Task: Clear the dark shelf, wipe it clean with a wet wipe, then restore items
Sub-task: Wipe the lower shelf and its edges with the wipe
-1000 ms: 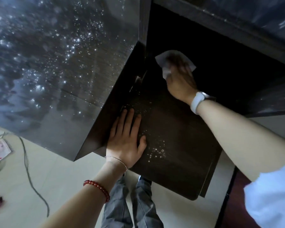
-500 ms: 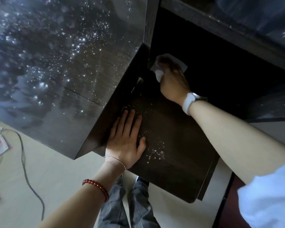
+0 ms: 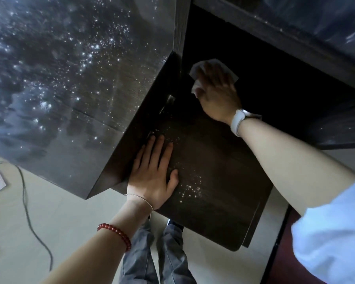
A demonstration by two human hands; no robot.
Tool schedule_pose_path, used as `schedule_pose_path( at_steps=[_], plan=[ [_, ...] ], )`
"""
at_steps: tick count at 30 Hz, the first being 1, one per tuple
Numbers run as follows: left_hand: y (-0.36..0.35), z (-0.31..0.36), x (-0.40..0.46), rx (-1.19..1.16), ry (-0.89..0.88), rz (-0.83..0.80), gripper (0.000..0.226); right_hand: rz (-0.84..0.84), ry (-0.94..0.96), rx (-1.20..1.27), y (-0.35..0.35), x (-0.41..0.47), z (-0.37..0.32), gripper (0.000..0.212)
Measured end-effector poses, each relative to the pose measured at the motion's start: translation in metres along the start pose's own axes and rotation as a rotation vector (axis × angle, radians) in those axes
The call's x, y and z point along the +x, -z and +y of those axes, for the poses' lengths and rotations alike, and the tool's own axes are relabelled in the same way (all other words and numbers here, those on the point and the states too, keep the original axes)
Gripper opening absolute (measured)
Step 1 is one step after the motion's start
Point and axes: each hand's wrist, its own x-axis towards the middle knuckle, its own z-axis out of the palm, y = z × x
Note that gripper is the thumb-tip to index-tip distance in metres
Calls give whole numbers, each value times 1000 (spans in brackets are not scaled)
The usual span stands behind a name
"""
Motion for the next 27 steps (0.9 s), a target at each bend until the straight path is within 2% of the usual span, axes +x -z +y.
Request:
schedule_pose_path(
  at_steps=[2, 5, 7, 9, 11, 13, 15, 21, 24, 27],
  plan=[
    [0, -1, 0, 3, 4, -4, 63, 49, -71, 43, -4, -17, 14, 55],
    [1, 0, 0, 12, 4, -12, 63, 184, -368, 80, -11, -69, 45, 58],
    [1, 0, 0, 10, 4, 1, 62, 175, -566, 134, -11, -84, 52, 58],
    [0, 0, 0, 4, -2, 18, 61, 148, -648, 162, -8, -76, 41, 58],
    [-1, 0, 0, 4, -11, 30, 61, 103, -499, 122, -10, -63, 14, 57],
    [-3, -1, -1, 10, -21, 38, 61, 45, -216, 78, -17, -52, -21, 56],
    [-3, -2, -1, 13, -33, 48, 60, -1, -9, 77, -18, -51, -47, 56],
    [4, -3, -22, -76, -36, 96, 54, -65, 340, 33, -32, -114, -54, 58],
    [5, -7, -46, -82, -50, 98, 53, -95, 317, 2, -29, -117, -57, 58],
    [4, -16, -56, -59, -46, 97, 52, -71, 139, 59, -13, -88, -69, 56]
  ],
)
